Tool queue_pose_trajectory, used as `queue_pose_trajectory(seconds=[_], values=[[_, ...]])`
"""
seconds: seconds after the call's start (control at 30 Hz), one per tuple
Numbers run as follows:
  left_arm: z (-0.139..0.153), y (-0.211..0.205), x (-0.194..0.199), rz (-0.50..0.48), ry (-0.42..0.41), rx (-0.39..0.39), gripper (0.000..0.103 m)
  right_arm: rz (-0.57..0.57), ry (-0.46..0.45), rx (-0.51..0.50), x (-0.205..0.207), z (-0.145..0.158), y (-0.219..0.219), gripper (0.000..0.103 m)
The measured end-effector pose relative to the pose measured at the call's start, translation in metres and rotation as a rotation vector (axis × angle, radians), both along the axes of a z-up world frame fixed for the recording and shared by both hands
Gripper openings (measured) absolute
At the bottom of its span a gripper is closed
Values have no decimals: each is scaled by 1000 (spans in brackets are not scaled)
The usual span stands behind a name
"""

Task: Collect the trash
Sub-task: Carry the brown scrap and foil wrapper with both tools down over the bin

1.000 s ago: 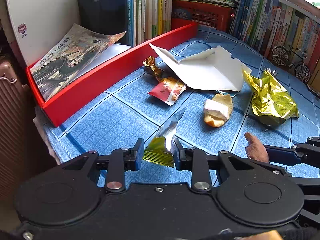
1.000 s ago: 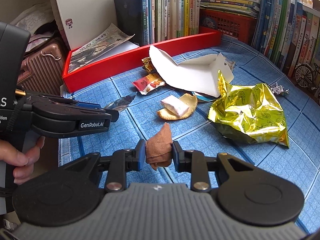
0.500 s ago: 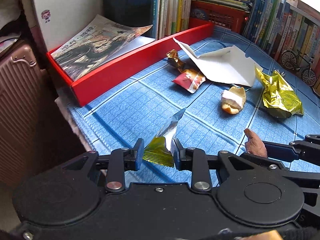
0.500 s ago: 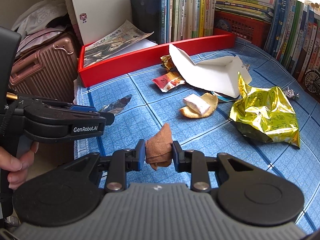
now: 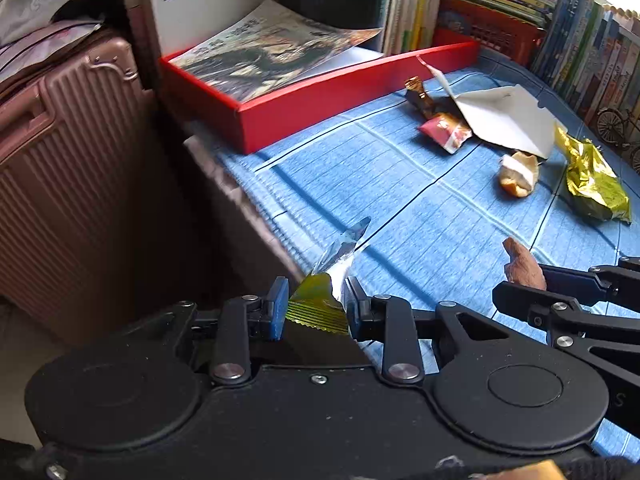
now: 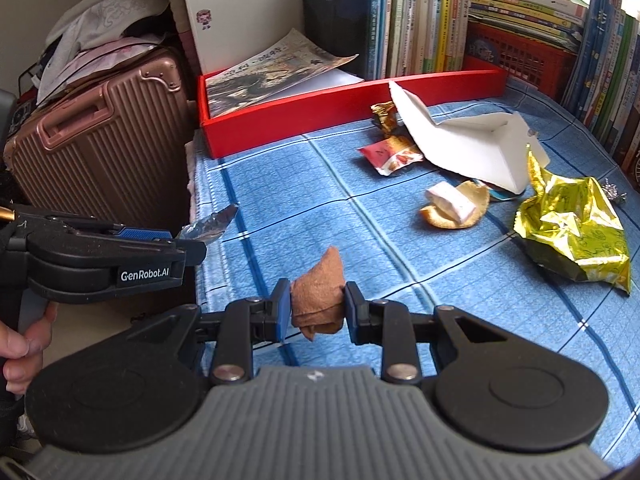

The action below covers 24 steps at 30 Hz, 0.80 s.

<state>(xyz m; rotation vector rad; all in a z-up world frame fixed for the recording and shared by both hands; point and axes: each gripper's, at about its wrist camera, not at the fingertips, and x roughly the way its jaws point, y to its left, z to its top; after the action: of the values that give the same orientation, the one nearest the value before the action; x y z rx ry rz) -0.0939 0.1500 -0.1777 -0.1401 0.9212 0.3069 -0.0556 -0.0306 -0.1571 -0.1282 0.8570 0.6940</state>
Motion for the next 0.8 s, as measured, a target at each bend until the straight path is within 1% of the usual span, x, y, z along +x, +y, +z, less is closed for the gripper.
queue_pose_trajectory(seconds=[0.23,0.37,0.57,0.8], values=[[-8,22,-29,67,33,-3,28,68,16,-5,-16,-2,26,33],[-16,38,-48,124,63,-7,28,109,27,-2,-24,-4,42,33],[-36,63,-79,218,124,-31,28,190,55,-7,-36,-14,70,33],[-62,85,-101,283,190,-59,28,280,86,-22,-49,-30,104,33]])
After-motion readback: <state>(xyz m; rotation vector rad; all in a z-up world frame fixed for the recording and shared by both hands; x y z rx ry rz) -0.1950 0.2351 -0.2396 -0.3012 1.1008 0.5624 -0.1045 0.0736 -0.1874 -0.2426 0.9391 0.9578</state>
